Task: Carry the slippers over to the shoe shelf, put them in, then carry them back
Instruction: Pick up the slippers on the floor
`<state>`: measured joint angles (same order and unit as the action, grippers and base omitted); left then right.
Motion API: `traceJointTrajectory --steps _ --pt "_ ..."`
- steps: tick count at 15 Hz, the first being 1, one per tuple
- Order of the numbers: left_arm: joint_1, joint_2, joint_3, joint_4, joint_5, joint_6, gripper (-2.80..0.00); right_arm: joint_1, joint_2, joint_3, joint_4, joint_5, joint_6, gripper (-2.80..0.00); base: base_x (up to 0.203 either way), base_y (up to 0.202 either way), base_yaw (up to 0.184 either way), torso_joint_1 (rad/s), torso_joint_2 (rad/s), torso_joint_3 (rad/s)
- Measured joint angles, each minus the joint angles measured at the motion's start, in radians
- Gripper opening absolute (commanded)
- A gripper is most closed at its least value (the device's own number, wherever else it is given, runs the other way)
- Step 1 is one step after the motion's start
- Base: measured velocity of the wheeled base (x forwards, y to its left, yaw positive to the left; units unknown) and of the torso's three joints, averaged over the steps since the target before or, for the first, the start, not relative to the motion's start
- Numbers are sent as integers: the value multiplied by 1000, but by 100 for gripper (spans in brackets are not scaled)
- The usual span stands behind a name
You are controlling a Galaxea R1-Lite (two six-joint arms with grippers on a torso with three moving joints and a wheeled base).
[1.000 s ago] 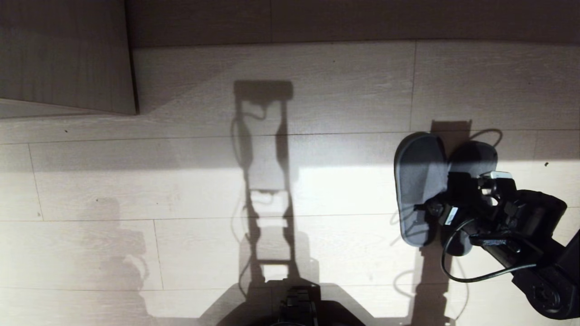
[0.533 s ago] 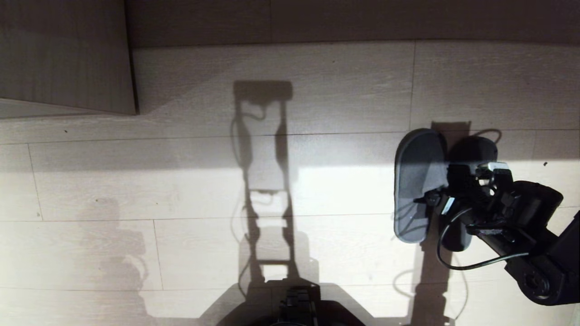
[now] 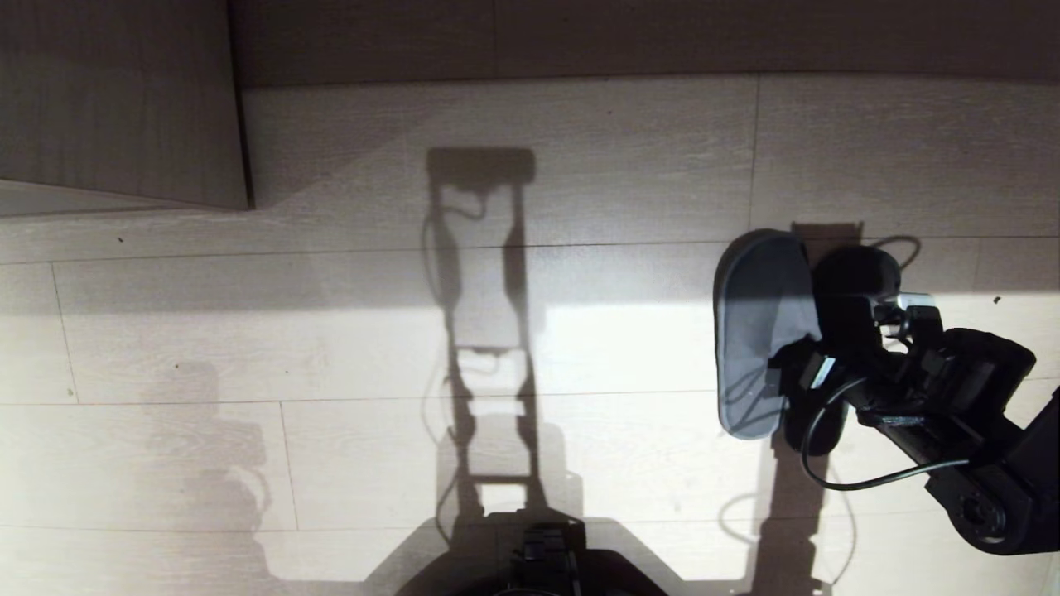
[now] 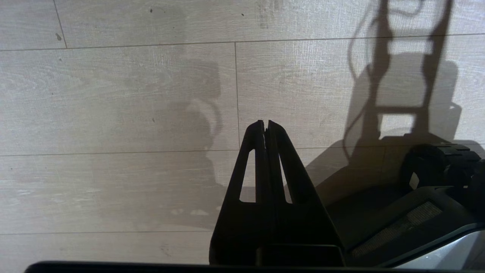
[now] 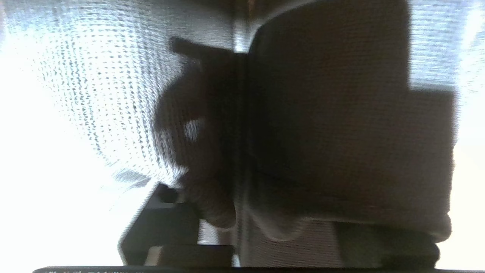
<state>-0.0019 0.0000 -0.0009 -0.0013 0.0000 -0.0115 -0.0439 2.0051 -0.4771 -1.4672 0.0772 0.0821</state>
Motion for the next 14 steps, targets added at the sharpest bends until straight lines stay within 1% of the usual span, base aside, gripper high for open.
traceJointTrajectory --steps 5,8,12,14 --pt "-1 0 0 0 0 -1 -280 -19 -1 24 3 54 0 -280 0 0 0 0 0 0" --pt "0 0 0 0 0 -1 -280 -29 -23 54 6 66 3 -280 0 0 0 0 0 0" --pt "0 0 0 0 0 -1 -280 -31 -129 100 12 80 9 -280 0 0 0 0 0 0" --pt "0 0 0 0 0 -1 -280 -29 -210 147 57 88 12 -280 0 0 0 0 0 0"
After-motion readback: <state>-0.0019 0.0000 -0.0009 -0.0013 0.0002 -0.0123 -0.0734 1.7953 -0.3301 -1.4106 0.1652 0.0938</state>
